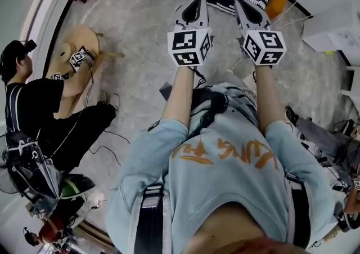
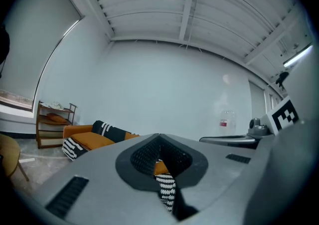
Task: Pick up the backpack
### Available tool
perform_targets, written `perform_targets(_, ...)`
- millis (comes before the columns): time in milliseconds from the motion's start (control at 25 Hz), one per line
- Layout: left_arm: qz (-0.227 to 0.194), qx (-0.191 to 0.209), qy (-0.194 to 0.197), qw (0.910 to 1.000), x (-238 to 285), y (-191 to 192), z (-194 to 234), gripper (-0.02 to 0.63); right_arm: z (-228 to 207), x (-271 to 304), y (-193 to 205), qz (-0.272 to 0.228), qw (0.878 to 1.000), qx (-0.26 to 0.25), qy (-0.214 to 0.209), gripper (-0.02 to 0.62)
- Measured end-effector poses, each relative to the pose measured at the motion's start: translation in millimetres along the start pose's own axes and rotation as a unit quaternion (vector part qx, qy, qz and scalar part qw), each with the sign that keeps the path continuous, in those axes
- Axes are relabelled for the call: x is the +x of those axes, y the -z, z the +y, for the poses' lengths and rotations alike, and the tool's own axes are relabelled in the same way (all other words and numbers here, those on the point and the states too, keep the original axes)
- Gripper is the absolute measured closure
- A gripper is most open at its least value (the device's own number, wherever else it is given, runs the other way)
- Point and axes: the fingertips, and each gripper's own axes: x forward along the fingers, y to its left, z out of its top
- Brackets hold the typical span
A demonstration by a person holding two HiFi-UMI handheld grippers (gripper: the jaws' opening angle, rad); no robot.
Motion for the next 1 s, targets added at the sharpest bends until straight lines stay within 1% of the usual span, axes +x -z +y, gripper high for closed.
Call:
perform_targets(160,-0.005,-0.005,0.0,1.0,13.9,-5.7,1.7,0.584,-13.9,5.3,-7.0,-0.004,1.0,-0.005,0.003,0.555)
perform_targets(320,-0.019,0.0,-0.003,0.9998,36.1,-15.3,9.8,0.584,-35.4,26.4,-19.8,-0.021,1.0,-0.002,0.003,0.554)
perform_targets(440,-0.02,0.005,-0.008,0.9998,60.2,-14.5,15.6,0.584,-55.0,47.6,-22.7,-0.031,1.0,0.005,-0.004,0.555)
perform_targets(520,-0.017,0.011,-0.013,0.9997,85.8,-11.8,21.3,0.584,-77.1,68.0,-21.4,-0.036,0.999,0.013,-0.005,0.555)
perform_targets(680,-0.008,0.02,-0.03,0.9993,155.7,-7.2,51.6,0.584,-129.5,129.9,-21.1,-0.048,0.998,0.034,-0.008,0.554)
perform_targets(800,0.007,0.02,-0.03,0.9993,226.4,-7.7,72.6,0.584,-175.5,186.5,-26.8,-0.049,0.998,0.048,-0.001,0.554)
perform_targets(920,0.017,0.005,-0.027,0.9995,305.2,-5.5,84.8,0.584,-231.5,242.8,-30.9,-0.033,0.998,0.045,0.005,0.555)
perform_targets(1000,0.025,-0.009,-0.032,0.9992,354.2,1.1,95.8,0.584,-270.8,278.4,-30.3,-0.02,0.999,0.049,0.011,0.555)
